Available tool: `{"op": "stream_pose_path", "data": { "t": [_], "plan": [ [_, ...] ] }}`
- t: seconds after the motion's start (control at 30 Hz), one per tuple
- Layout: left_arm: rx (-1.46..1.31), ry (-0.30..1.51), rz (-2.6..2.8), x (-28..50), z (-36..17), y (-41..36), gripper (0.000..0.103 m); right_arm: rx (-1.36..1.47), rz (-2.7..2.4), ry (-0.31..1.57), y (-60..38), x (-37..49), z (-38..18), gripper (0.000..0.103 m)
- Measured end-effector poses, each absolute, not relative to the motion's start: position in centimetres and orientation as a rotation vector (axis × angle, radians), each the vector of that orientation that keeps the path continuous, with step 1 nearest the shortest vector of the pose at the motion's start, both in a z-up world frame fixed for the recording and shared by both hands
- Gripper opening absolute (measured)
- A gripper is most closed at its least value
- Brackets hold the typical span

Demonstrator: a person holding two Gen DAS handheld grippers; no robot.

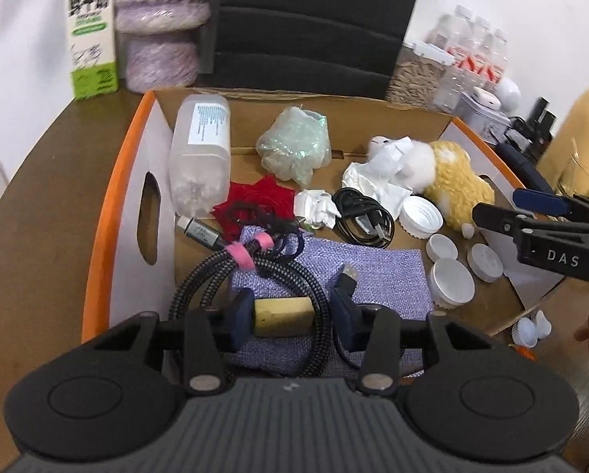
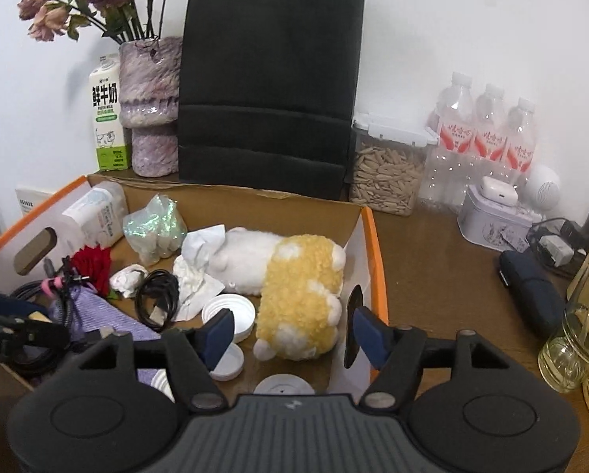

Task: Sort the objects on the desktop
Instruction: 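Carry the cable and white cap over the red box and lower them in, then open both tools to release the cable and white cap into the box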

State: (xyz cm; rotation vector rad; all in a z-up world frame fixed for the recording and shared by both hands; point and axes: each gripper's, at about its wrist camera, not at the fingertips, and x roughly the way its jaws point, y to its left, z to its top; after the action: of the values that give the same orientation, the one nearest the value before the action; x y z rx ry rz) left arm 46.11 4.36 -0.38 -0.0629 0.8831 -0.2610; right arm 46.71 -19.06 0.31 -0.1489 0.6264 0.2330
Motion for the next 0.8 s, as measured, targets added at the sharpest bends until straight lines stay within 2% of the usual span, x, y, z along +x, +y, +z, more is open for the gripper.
{"op": "stream_pose_path", "data": {
  "t": [0.23, 0.3, 0.37, 0.43, 0.53, 0.6, 0.67, 0.8],
  "plan": [
    [-0.106, 0.814, -0.244, 44.2, 0.3, 4.7, 0.049, -0.036, 0.237, 0.661, -20.2, 45.8, 1.4, 0.070],
    [-0.146, 0.767, -0.253, 42.7, 1.6, 5.3, 0.058, 0.010, 0.270, 0.660, -20.7, 44.4, 2.6, 0.082],
    [-0.145, 0.721, -0.260, 40.9, 3.2, 5.3, 0.075, 0.017, 0.304, 0.669, -21.0, 43.0, 3.8, 0.088],
    [-0.095, 0.694, -0.236, 39.3, 4.7, 4.8, 0.076, 0.009, 0.316, 0.690, -21.0, 41.7, 4.7, 0.088],
    [-0.045, 0.678, -0.171, 36.9, 6.5, 4.1, 0.085, 0.022, 0.341, 0.693, -21.7, 39.0, 5.8, 0.088],
    [-0.058, 0.678, -0.139, 34.6, 7.3, 4.3, 0.085, 0.054, 0.359, 0.686, -22.5, 36.8, 6.4, 0.088],
    [-0.101, 0.643, -0.123, 31.3, 7.4, 4.9, 0.089, 0.101, 0.383, 0.665, -23.6, 34.0, 6.5, 0.091],
    [-0.092, 0.613, -0.048, 26.1, 5.8, 5.3, 0.089, 0.174, 0.415, 0.646, -24.7, 28.8, 5.5, 0.094]
  ]
}}
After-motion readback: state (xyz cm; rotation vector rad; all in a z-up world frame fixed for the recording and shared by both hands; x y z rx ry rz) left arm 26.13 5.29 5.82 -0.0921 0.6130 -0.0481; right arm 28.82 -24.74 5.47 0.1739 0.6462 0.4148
